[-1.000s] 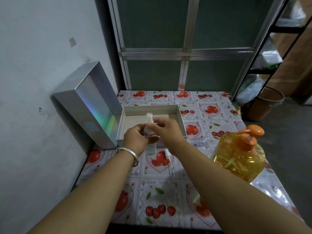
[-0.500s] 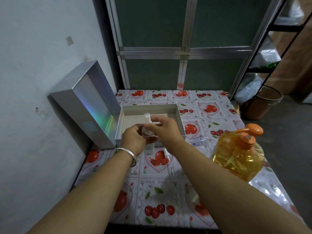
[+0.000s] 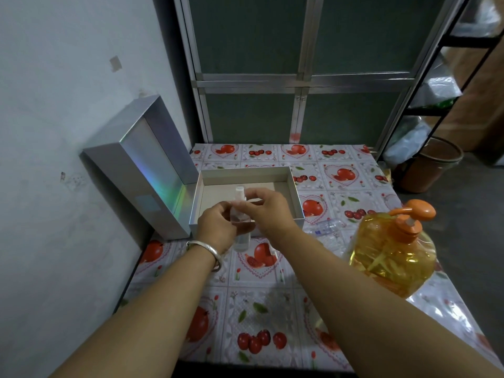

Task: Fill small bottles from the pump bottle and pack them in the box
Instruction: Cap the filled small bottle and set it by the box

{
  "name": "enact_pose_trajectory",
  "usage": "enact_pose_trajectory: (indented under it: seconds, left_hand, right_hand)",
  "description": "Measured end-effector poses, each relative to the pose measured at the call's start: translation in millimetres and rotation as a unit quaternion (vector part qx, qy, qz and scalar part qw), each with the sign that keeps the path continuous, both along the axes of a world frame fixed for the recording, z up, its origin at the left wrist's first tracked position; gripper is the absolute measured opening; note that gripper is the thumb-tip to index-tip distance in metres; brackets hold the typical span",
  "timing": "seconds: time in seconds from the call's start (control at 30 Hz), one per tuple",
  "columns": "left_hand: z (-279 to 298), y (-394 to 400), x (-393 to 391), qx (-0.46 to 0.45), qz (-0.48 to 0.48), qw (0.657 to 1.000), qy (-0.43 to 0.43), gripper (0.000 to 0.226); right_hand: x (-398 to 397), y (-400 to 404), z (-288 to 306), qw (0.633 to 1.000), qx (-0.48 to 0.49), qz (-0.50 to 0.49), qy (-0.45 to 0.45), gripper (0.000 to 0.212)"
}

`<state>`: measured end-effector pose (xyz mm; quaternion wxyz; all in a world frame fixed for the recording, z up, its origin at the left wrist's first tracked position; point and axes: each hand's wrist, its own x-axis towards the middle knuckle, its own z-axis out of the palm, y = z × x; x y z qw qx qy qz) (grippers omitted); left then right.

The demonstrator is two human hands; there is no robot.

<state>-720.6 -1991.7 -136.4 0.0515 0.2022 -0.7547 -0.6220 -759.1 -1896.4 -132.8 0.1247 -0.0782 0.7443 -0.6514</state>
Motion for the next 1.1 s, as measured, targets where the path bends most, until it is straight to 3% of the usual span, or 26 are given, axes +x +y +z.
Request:
enact_pose_trajectory:
  seconds: [0.13,0.23,0.37,0.53,0.83,1.1]
  left_hand:
    - [-3,0,0,0.026,0.021,0.999,0.006,0.018]
    - [-2,-2,-2,0.005,0.003,1.000,0.002,0.019]
    - [-4,1,-3,0.031,0.022,0.999,0.007,0.022]
    - [-6,-7,-2,-0.080,-0.003,0.997,0.004,0.027]
    - [-23,-11,-7,-0.100,0.023,0.995,0.002,0.022]
    - [-49,-24,-1,-0.019,0.048,0.998,-0.022,0.021]
  right_hand:
    - [1,-3,-3,1.000,0.006,0.009,-0.013,0.038]
    - [0,-1,-1,1.000,-0.012,0.024,-0.010,0.026]
    - [0,-7,3,0.999,0.043,-0.016,0.005,0.025]
    - [-2,-3,2,0.999,0.036,0.028,-0.005,0.024]
    - [-2,-14,-6,0.993,0.098,-0.030,0.059,0.022]
    - [5,-21,-20,0.994,0.096,0.060,0.000,0.031]
